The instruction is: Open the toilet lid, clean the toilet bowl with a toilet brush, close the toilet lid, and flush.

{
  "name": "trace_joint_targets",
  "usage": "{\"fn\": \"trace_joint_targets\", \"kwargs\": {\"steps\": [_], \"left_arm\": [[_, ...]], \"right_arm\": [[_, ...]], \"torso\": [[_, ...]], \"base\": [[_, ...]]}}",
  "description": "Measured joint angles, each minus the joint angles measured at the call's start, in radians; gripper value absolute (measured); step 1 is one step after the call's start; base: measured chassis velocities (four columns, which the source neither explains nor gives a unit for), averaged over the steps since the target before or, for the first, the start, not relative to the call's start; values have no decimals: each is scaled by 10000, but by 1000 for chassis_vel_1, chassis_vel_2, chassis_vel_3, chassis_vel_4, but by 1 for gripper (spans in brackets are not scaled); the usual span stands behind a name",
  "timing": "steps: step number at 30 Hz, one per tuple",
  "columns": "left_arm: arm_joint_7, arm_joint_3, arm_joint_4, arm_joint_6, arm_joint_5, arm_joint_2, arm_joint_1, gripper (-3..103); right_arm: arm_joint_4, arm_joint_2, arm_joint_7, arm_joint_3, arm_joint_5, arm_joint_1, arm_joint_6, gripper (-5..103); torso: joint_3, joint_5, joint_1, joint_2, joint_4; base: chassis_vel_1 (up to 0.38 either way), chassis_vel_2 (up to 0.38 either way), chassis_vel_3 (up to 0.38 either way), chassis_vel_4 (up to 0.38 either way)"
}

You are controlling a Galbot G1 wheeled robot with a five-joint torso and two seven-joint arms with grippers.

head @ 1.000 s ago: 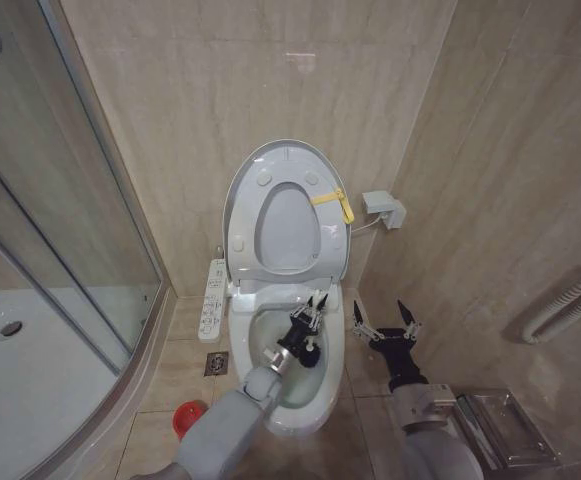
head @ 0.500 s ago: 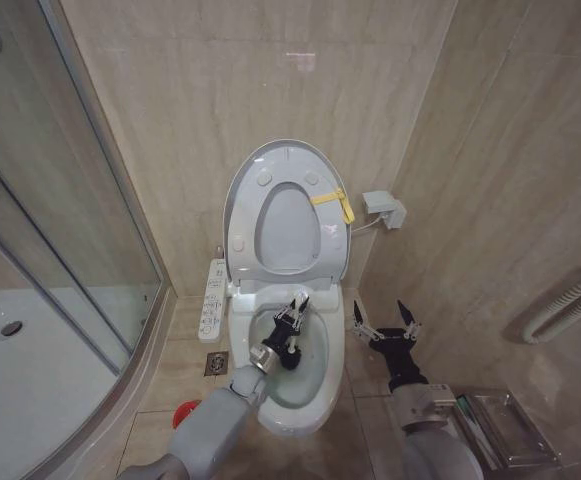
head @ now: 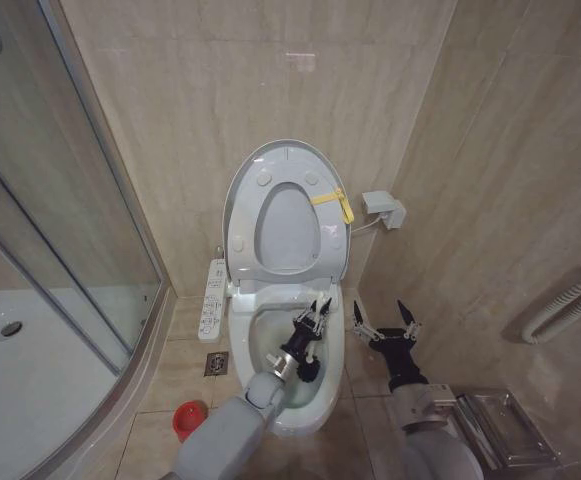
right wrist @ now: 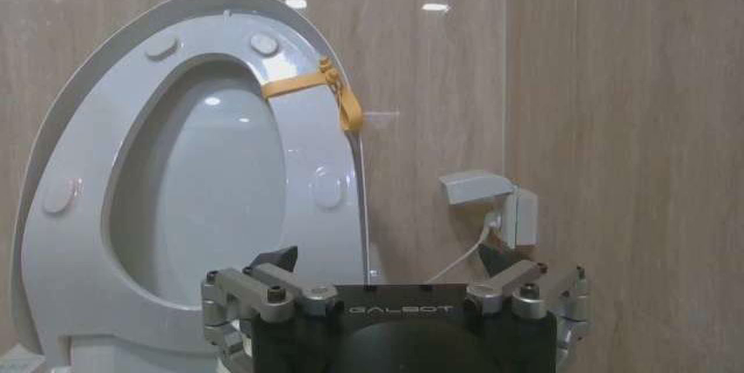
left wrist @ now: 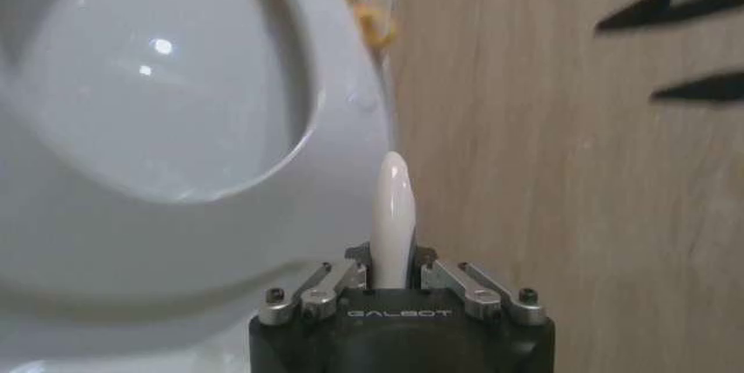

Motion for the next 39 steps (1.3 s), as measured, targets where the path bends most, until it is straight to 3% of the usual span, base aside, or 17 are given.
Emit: {"fn": "trace_joint_targets", "kwargs": {"steps": [9,22,25,29,32,39], "left_arm": [[183,-570,1521,-366,109,200,-481,20],[20,-301,137,-250,-7,-273,-57,20],[41,-297,466,-344,-43,-352,-170,20],[96,-782,2046,-691,116,-556,-735,20],[136,-941,2415,-749,158,-552,-968,20],[113,-649,1493,-511,70,-658,-829,20]], "right_arm": [[0,0,0,0,0,0,0,100],[0,0,0,0,0,0,0,100],[-1,0,0,0,0,0,0,100],[-1,0,-1,0,0,0,0,100],[0,0,0,0,0,0,0,100],[0,0,1,0,0,0,0,100]], "torso": [[1,1,1,-1,2],[1,2,0,-1,0],[0,1,0,0,-1],[1,1,1,-1,0],[1,5,1,-1,2],[0,3,1,-1,-2]], "base": [[0,0,0,0],[0,0,0,0],[0,0,0,0],[0,0,0,0],[0,0,0,0],[0,0,0,0]]}}
